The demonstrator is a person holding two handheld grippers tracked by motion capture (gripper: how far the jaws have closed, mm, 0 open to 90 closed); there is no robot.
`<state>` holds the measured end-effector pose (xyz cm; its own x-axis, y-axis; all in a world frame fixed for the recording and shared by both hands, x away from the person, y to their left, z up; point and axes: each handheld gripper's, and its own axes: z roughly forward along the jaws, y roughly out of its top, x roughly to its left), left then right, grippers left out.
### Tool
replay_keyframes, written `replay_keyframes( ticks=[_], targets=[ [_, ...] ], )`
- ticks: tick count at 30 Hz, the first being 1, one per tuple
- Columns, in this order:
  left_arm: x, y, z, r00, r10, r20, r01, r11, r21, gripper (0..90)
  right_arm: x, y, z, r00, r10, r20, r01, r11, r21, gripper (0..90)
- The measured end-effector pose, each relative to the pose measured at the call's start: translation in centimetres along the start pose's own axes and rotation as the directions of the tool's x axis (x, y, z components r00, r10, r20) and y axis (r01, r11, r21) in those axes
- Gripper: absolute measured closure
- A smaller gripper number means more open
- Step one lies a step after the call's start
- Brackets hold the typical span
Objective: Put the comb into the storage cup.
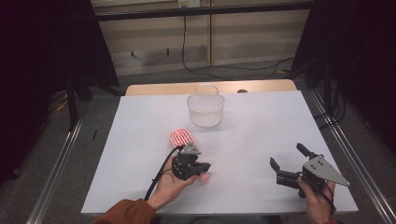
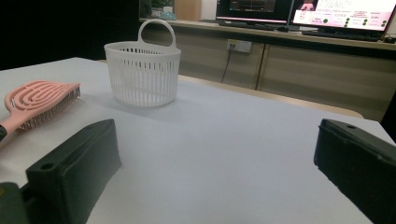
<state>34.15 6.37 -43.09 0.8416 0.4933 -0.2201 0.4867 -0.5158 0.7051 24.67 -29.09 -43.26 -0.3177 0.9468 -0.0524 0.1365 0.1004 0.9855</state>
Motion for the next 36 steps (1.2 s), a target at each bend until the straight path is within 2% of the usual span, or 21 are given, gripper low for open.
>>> replay_keyframes(
  ticks=[8, 10, 13, 18, 21, 24, 26, 28, 36],
  targets=[
    [-0.2, -0.1, 0.4, 0.9999, 0.001, 0.017, -0.001, 0.9998, 0.020, 90.0, 0.0, 0.0, 0.0, 1.0000, -0.002, 0.001, 0.002, 1.000, 0.002, 0.0],
    [-0.4, -0.1, 0.4, 0.9995, -0.014, 0.027, 0.013, 0.9996, 0.023, 90.0, 0.0, 0.0, 0.0, 1.0000, -0.002, 0.000, 0.002, 1.000, 0.002, 0.0],
    [-0.5, -0.2, 0.3, 0.9997, -0.001, 0.026, 0.001, 0.9996, 0.027, 90.0, 0.0, 0.0, 0.0, 1.0000, -0.001, -0.002, 0.001, 1.000, -0.001, 0.0],
    [-0.6, -0.3, 0.4, 0.9997, -0.003, 0.024, 0.002, 0.9994, 0.034, 90.0, 0.0, 0.0, 0.0, 1.0000, 0.001, -0.003, -0.001, 1.000, 0.001, 0.0],
    [-0.5, -0.4, 0.3, 0.9997, -0.004, 0.025, 0.004, 0.9994, 0.034, 90.0, 0.0, 0.0, 0.0, 1.0000, 0.000, -0.001, 0.000, 1.000, 0.001, 0.0],
    [-0.3, -0.4, -0.2, 0.9994, -0.023, 0.027, 0.022, 0.9993, 0.031, 90.0, 0.0, 0.0, 0.0, 1.0000, 0.002, -0.002, -0.002, 1.000, 0.002, 0.0],
    [-0.2, -0.6, -0.4, 0.9974, -0.044, 0.057, 0.043, 0.9988, 0.024, 90.0, 0.0, 0.0, -0.1, 1.0000, -0.002, -0.005, 0.002, 1.000, -0.002, 0.0],
    [-0.2, -0.8, -0.4, 0.9984, -0.036, 0.044, 0.035, 0.9989, 0.030, 90.0, 0.0, 0.0, 0.0, 1.0000, 0.002, -0.006, -0.002, 1.000, -0.003, 0.0],
    [0.0, -1.2, -1.2, 0.9976, -0.044, 0.054, 0.042, 0.9987, 0.028, 90.0, 0.0, 0.0, 0.0, 1.0000, -0.001, -0.009, 0.001, 1.000, -0.005, 0.0]
  ],
)
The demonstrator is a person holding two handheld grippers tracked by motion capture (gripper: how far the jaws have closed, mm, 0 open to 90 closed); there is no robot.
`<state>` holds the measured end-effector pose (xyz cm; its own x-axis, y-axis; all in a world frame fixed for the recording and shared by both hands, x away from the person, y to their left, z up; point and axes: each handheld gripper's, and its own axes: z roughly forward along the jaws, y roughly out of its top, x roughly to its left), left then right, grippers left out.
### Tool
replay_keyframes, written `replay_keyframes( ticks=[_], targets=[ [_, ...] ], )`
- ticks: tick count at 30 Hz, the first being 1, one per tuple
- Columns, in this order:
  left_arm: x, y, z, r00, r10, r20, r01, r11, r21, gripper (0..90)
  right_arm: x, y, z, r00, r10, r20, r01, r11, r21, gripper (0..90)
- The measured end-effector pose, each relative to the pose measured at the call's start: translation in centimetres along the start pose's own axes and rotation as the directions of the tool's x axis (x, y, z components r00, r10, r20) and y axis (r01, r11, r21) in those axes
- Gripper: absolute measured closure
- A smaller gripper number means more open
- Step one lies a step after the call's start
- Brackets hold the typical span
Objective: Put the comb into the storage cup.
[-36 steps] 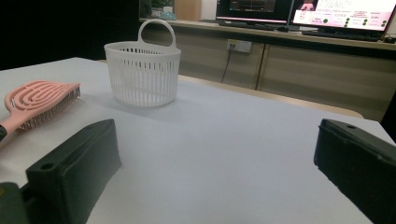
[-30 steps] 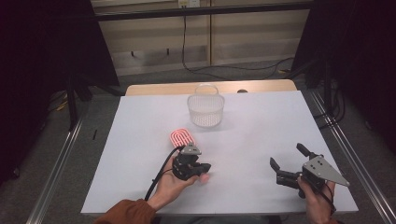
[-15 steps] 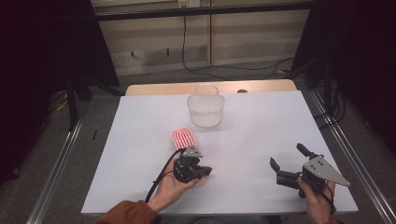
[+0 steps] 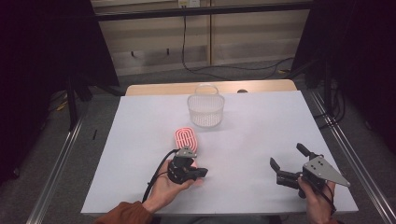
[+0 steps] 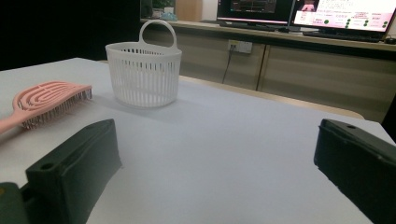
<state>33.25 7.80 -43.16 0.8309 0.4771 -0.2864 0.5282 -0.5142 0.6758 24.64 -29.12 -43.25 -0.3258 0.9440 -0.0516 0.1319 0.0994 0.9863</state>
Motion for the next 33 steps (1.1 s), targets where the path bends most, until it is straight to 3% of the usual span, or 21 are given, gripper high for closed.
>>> replay_keyframes(
  ticks=[24, 33],
  targets=[
    [0.9, -1.2, -1.5, 0.9999, -0.012, -0.005, 0.012, 0.9999, -0.003, 90.0, 0.1, 0.0, 0.0, 0.9999, -0.010, -0.007, 0.010, 1.000, 0.000, 0.0],
    [1.4, -1.5, -1.8, 0.9992, -0.020, -0.035, 0.020, 0.9998, 0.000, 90.0, 0.1, 0.0, 0.0, 0.9999, -0.009, -0.005, 0.009, 1.000, -0.001, 0.0]
  ],
)
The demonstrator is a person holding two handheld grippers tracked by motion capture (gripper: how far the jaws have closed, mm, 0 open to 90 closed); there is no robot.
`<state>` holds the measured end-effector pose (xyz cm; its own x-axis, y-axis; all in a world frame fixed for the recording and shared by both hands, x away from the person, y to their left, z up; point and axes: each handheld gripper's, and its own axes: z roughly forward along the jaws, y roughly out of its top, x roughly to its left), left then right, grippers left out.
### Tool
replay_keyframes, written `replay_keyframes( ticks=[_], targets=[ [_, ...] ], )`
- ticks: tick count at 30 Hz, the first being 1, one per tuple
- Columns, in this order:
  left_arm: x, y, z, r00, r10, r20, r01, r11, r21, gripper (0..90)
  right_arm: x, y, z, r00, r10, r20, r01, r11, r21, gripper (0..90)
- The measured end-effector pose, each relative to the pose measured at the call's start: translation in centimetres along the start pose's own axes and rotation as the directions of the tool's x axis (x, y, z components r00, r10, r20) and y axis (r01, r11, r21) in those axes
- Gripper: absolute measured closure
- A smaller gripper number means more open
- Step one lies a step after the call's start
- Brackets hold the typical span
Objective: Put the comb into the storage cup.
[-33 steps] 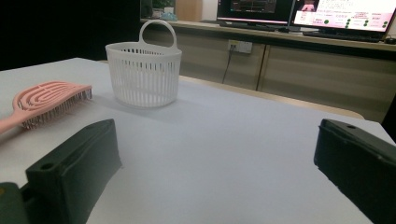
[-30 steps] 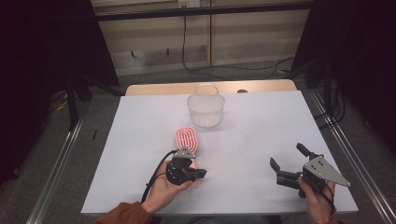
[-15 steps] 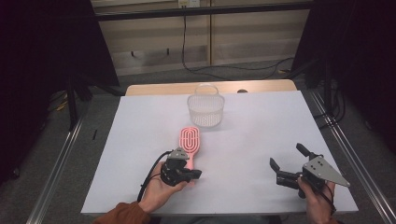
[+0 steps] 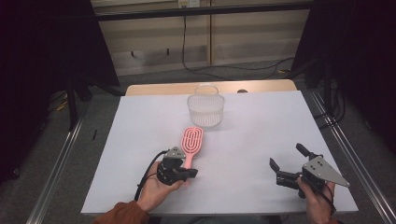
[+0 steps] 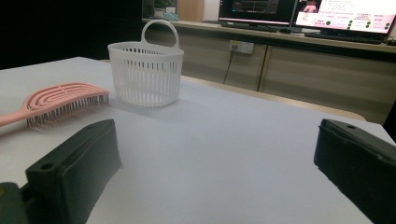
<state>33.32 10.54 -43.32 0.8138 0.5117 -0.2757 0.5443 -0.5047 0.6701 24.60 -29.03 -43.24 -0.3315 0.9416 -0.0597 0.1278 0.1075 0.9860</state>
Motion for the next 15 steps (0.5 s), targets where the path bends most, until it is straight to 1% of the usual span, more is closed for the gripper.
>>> replay_keyframes(
  ticks=[5, 7, 8, 10, 15],
  targets=[
    [0.19, -0.06, -0.15, 1.0000, -0.003, -0.006, 0.003, 1.0000, 0.002, 90.0, -0.01, 0.00, -0.01, 1.0000, 0.001, -0.001, -0.001, 1.000, 0.000, 0.0],
    [0.29, -0.06, -0.31, 1.0000, -0.003, -0.007, 0.003, 0.9999, 0.014, 90.0, 0.00, 0.00, -0.02, 1.0000, -0.002, -0.001, 0.002, 1.000, 0.000, 0.0],
    [0.31, -0.13, -0.36, 0.9999, -0.005, -0.009, 0.005, 1.0000, 0.007, 90.0, 0.00, 0.00, -0.02, 1.0000, -0.002, -0.002, 0.002, 1.000, 0.001, 0.0],
    [0.34, -0.21, -0.54, 0.9999, -0.002, -0.015, 0.002, 1.0000, 0.009, 90.0, 0.01, 0.00, -0.03, 1.0000, -0.001, -0.003, 0.001, 1.000, 0.001, 0.0],
    [0.51, -0.26, -0.64, 0.9998, -0.010, -0.018, 0.010, 0.9999, 0.010, 90.0, 0.03, 0.00, -0.02, 1.0000, 0.000, -0.001, 0.000, 1.000, 0.000, 0.0]
  ],
)
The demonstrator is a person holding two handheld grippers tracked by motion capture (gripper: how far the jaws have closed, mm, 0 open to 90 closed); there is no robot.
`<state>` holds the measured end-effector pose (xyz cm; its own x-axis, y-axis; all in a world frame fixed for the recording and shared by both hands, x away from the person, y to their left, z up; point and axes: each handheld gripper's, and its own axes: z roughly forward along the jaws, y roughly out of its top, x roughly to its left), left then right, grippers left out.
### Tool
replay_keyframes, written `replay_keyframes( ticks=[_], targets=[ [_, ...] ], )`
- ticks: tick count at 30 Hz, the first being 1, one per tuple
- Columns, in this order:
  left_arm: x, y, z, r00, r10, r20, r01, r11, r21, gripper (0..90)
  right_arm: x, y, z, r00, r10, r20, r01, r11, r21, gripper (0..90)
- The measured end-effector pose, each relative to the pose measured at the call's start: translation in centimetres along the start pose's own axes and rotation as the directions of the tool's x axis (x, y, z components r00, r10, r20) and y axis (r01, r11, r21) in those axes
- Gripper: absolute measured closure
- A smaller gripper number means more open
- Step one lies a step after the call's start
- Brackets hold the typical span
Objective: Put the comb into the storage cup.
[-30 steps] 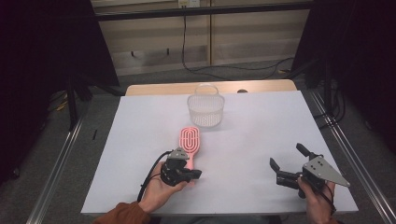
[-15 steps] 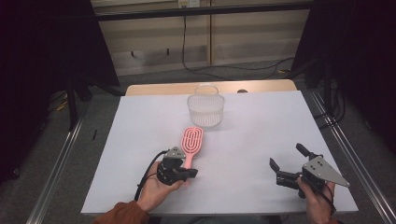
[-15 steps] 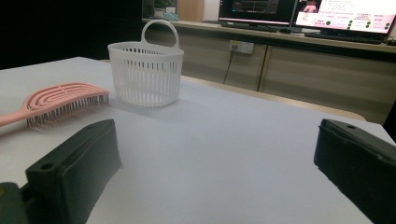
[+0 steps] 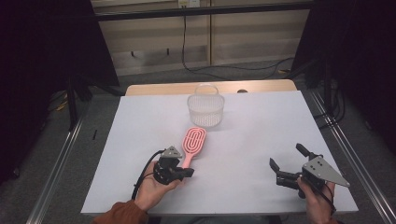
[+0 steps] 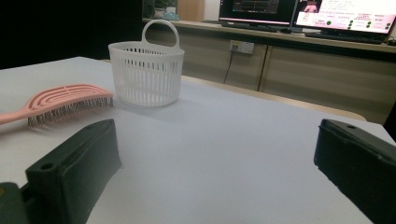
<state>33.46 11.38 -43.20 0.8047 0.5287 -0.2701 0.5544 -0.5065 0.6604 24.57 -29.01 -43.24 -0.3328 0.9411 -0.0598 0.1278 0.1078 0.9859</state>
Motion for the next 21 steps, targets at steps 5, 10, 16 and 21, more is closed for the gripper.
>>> replay_keyframes(
  ticks=[5, 10, 16, 21],
  targets=[
    [0.3, -0.1, -0.1, 0.9994, -0.022, -0.027, 0.023, 0.9994, 0.027, 90.0, 0.0, 0.0, 0.0, 1.0000, -0.001, 0.000, 0.001, 1.000, 0.001, 0.0],
    [0.6, -0.1, -0.2, 0.9990, -0.033, -0.029, 0.034, 0.9991, 0.024, 90.0, 0.0, 0.0, 0.0, 1.0000, 0.000, 0.000, 0.000, 1.000, -0.001, 0.0],
    [0.9, -0.1, -0.5, 0.9969, -0.027, -0.073, 0.029, 0.9992, 0.027, 90.0, 0.0, 0.0, 0.0, 1.0000, 0.000, 0.003, 0.000, 1.000, -0.002, 0.0],
    [1.2, -0.1, -0.6, 0.9968, -0.036, -0.071, 0.038, 0.9989, 0.027, 90.0, 0.0, 0.0, 0.0, 1.0000, 0.000, 0.003, 0.000, 1.000, -0.002, 0.0]
  ],
)
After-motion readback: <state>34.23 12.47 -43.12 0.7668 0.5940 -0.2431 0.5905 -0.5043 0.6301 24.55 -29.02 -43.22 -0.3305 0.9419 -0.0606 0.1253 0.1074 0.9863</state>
